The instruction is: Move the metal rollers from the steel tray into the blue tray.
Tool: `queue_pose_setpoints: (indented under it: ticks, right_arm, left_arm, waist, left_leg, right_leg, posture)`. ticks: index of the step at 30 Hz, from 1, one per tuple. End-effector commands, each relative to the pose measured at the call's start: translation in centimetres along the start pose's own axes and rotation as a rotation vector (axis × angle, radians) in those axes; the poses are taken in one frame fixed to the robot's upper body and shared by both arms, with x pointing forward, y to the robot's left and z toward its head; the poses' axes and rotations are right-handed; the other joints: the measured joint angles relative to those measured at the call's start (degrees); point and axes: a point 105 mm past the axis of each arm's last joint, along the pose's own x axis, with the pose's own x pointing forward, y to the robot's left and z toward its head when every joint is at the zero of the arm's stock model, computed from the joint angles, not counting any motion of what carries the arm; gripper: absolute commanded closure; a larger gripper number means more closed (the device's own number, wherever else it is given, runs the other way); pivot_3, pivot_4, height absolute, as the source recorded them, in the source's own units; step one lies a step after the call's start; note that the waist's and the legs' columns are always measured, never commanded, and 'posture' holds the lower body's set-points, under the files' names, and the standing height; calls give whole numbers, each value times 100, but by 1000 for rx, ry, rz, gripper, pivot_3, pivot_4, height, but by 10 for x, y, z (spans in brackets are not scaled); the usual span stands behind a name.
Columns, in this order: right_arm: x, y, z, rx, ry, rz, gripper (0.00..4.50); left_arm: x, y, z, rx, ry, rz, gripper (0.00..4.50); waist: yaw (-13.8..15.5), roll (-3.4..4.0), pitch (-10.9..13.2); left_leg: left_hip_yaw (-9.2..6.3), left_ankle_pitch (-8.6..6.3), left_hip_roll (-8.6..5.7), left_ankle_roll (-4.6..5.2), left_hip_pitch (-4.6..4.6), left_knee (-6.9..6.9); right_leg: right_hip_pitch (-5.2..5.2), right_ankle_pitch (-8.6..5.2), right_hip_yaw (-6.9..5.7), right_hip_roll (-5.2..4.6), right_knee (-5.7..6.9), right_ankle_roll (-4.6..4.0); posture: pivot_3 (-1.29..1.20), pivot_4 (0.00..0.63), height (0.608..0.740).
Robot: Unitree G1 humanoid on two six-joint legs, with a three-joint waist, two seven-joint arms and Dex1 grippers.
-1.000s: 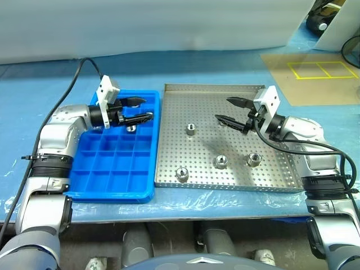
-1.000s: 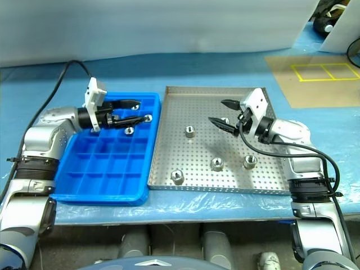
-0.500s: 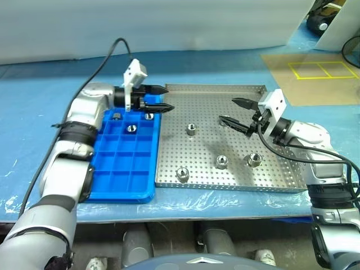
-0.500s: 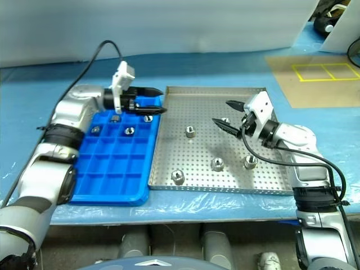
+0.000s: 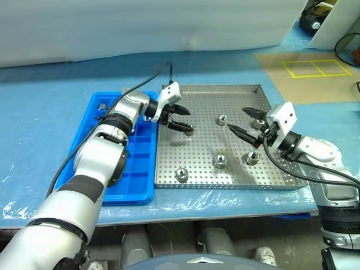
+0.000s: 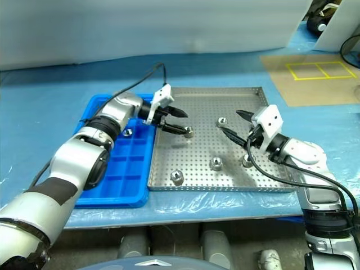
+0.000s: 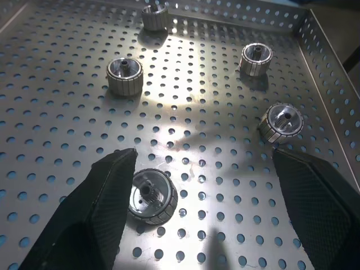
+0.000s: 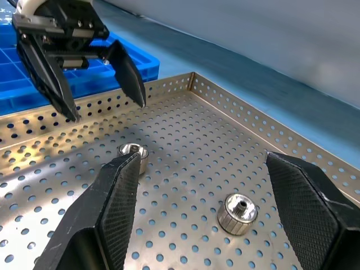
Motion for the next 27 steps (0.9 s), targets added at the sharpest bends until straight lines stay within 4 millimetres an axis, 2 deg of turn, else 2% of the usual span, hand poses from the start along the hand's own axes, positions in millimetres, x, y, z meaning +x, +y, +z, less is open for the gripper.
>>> queue_pose_setpoints:
  ticks: [1,9,13,15,19,21,27]
  right_arm:
    - [-10,-3,14,-41,-32,-45,860]
    - [-20,-2,10,-37,-10,-80,860]
    - [-23,0,10,-34,-7,-82,860]
    - [-22,6,10,-17,-5,-43,860]
    - [-14,35,16,47,-9,135,860]
    - [-10,43,17,45,2,194,860]
    - [-1,36,24,0,2,202,860]
  left_arm:
    - [15,2,-9,49,84,46,424]
    - [33,16,-15,56,95,236,424]
    - [33,15,-18,52,105,236,424]
    - [33,12,-24,52,129,215,424]
    - [31,10,-37,40,169,207,424]
    - [31,9,-40,27,173,197,424]
    - [31,12,-53,10,194,263,424]
  waist:
    - [-6,0,0]
    - [-121,-3,2]
    - [-167,-3,2]
    - [-193,-2,1]
    - [-207,-1,1]
    - [-227,-1,1]
    - [-262,-1,0]
  left_leg:
    - [0,0,-1,0,0,-1]
    - [0,-5,-4,9,-11,6]
    - [-1,-20,-5,35,-18,7]
    - [0,-24,-5,42,-20,3]
    - [2,-38,-7,66,-21,0]
    - [2,-38,-7,70,-22,-1]
    - [9,-42,-28,72,-8,6]
  right_leg:
    - [0,0,0,-1,0,1]
    - [4,3,2,-2,-9,11]
    - [4,8,2,-3,-30,19]
    - [4,18,3,-2,-55,32]
    - [9,21,5,-3,-76,33]
    - [8,21,4,-3,-79,33]
    - [22,21,3,-32,-77,34]
  posture:
    - [-453,150,740]
    - [-488,150,740]
    - [-494,150,740]
    - [-497,150,740]
    - [-503,150,740]
    - [-500,150,740]
    - [-481,150,740]
